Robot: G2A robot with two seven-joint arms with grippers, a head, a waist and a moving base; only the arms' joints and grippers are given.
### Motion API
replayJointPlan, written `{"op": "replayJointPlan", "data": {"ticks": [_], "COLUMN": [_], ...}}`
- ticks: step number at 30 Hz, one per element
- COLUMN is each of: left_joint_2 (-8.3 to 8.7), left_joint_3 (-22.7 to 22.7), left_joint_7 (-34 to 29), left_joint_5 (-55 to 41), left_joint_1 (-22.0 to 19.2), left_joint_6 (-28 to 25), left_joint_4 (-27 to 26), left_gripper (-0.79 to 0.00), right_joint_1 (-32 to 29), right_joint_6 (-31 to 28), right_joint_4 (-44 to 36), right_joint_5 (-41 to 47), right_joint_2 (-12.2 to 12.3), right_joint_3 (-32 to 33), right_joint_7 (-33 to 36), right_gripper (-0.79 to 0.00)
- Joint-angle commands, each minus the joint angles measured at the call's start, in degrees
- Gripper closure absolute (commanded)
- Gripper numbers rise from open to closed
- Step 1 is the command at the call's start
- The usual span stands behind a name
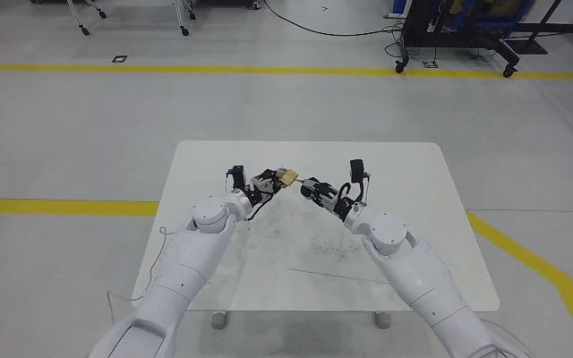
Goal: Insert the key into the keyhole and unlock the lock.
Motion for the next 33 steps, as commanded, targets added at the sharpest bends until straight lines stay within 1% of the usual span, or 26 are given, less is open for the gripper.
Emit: {"op": "replayJointPlan", "data": {"ticks": [1,9,17,26,27,28,29,33], "left_joint_2": [-0.04,-0.18,-0.24,-0.19,-0.17,-0.14,-0.11,0.00], "left_joint_3": [0.1,0.2,0.4,0.2,0.1,-0.1,-0.3,-1.0], "left_joint_7": [-0.1,-0.1,0.0,-0.1,-0.1,0.0,0.0,0.2], "left_joint_5": [0.1,0.5,1.5,2.1,2.1,2.1,2.0,1.6], "left_joint_1": [0.0,0.2,0.9,1.5,1.6,1.6,1.6,1.7], "left_joint_6": [-0.1,0.1,0.3,0.4,0.4,0.5,0.5,0.3], "left_joint_4": [0.0,-0.2,-1.2,-2.2,-2.2,-2.3,-2.3,-2.5], "left_gripper": [0.000,0.000,0.000,0.000,0.000,0.000,0.000,0.000], "right_joint_1": [0.0,-0.2,-0.5,-0.5,-0.6,-0.7,-0.7,-1.1], "right_joint_6": [0.0,-0.3,0.2,-0.4,-0.5,-0.7,-0.8,-2.2], "right_joint_4": [0.0,-0.3,-0.9,-0.7,-0.7,-0.8,-0.9,-1.4], "right_joint_5": [0.0,-1.7,-6.0,-6.5,-6.5,-6.4,-6.4,-4.5], "right_joint_2": [-0.1,-0.4,-0.7,-1.1,-1.2,-1.2,-1.2,-1.2], "right_joint_3": [0.0,-0.3,-1.0,-1.2,-1.1,-1.0,-0.8,0.2], "right_joint_7": [0.0,-0.2,-2.8,-3.4,-3.4,-3.5,-3.4,-2.1], "right_gripper": [0.000,0.000,0.000,0.000,-0.203,-0.446,-0.785,-0.785]}}
